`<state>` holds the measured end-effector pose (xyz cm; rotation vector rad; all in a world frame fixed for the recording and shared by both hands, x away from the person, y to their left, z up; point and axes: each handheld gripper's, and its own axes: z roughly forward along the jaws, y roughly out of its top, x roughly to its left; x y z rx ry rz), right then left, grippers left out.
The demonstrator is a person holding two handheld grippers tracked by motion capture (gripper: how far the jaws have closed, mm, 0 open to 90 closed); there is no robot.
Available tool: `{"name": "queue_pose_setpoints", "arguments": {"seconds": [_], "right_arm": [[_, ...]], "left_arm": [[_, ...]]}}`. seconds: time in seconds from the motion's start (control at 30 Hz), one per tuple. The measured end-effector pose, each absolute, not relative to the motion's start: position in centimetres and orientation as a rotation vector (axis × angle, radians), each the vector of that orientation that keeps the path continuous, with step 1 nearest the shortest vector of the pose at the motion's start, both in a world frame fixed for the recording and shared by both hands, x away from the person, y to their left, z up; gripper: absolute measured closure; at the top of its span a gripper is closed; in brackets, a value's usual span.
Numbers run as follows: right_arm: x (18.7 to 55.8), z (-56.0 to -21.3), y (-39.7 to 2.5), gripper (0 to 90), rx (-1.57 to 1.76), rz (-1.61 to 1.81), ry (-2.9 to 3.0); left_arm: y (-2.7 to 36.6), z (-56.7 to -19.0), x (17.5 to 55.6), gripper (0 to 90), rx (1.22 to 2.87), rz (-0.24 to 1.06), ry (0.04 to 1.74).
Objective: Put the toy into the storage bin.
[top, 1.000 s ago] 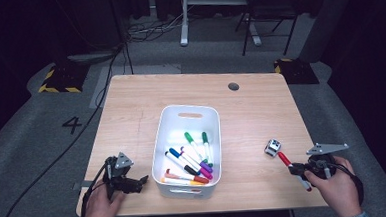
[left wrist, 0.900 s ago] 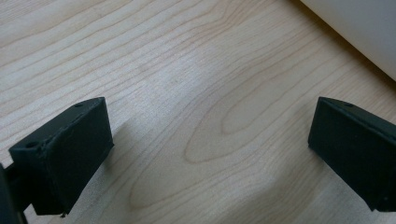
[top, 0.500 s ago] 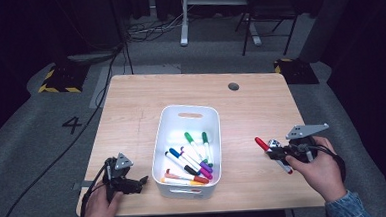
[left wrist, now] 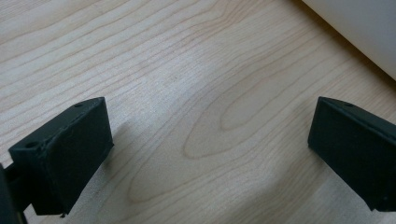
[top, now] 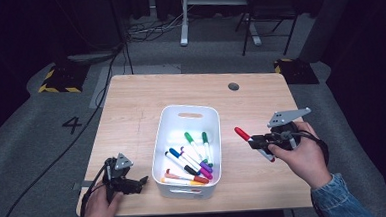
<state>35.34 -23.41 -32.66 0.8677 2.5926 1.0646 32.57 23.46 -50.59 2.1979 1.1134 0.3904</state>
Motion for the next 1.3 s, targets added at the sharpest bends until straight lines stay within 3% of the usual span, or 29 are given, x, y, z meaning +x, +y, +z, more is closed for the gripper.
{"name": "queue_pose_setpoints", "arguments": {"seconds": [0.67, 1.03, 1.3], "right_arm": [[36.3, -29.1, -15.2, 77.4, 0.624, 1.113, 2.662], [36.6, -28.6, -11.8, 77.4, 0.526, 1.192, 2.654], [37.4, -30.4, -9.8, 77.4, 0.491, 1.174, 2.687]], "left_arm": [[23.3, -50.6, 32.6, 0.0, 2.196, 0.378, 1.119], [23.3, -50.6, 32.6, 0.0, 2.196, 0.380, 1.119], [23.3, -50.6, 32.6, 0.0, 2.198, 0.379, 1.115]]}}
